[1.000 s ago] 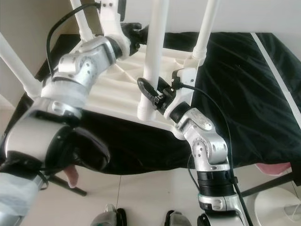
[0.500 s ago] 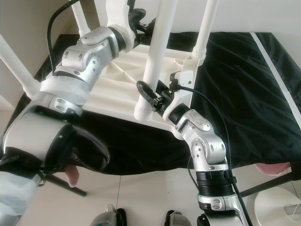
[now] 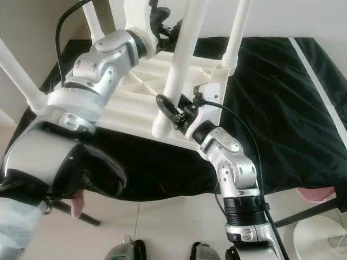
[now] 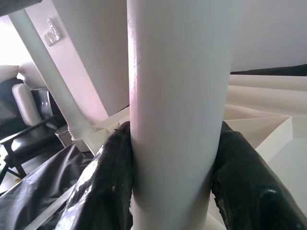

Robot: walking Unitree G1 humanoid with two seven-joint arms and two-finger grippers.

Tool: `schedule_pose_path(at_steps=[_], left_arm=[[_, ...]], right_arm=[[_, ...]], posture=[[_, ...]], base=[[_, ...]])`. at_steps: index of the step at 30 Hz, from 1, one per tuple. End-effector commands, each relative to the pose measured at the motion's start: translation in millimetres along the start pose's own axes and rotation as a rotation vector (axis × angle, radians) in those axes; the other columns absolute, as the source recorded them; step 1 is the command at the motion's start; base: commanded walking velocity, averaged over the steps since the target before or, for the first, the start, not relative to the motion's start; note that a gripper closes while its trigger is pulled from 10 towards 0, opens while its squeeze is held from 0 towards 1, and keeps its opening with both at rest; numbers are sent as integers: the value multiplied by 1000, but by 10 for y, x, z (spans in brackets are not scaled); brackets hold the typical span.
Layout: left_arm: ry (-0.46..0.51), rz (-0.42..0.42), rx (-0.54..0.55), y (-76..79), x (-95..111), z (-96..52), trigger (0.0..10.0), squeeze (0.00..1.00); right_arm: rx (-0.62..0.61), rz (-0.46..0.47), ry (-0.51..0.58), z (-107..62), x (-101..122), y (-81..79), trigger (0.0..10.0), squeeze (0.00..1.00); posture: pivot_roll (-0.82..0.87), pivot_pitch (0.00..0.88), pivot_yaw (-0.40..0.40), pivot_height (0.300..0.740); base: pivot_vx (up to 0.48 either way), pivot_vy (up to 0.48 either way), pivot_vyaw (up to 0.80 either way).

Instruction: Building children table

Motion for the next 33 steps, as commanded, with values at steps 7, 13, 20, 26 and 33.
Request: schedule_pose_path(at_steps=[7, 13, 20, 26, 33], left_arm=[[-83, 59, -512, 443, 44, -27, 10000, 0], [-89, -54, -298, -26, -80, -140, 10000, 0], [-42, -156, -181, -338, -169, -355, 10000, 0], [-17, -215, -123, -456, -309, -549, 10000, 0], [6, -281, -119, -315, -554, -767, 10000, 0]], right_arm=[[38, -11, -13, 93, -27, -84, 10000, 0], [-20, -37, 39, 60, 117, 15, 10000, 0], [-124, -60, 64, -21, 188, 173, 10000, 0], [-251, -90, 72, -111, 223, 322, 10000, 0], [-394, -156, 74, -226, 273, 448, 10000, 0]], posture=[[1, 92, -4, 740], [-15, 95, 8, 740], [-23, 99, 13, 740], [-24, 104, 16, 740], [-31, 116, 20, 740]], base=[[0, 0, 0], [0, 0, 0], [0, 0, 0], [0, 0, 0], [0, 0, 0]])
Point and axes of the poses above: a point about 5 cm out from each wrist's last joint towards the gripper, its own z axis pointing out of the wrist towards the gripper, its own x axis along the axis of the wrist's last joint, y = z × x, the point moved 2 cm from there along z, pointing out of the wrist towards the gripper, and after that the axes turned 14 degrees about -z, right-handed, at the moved point
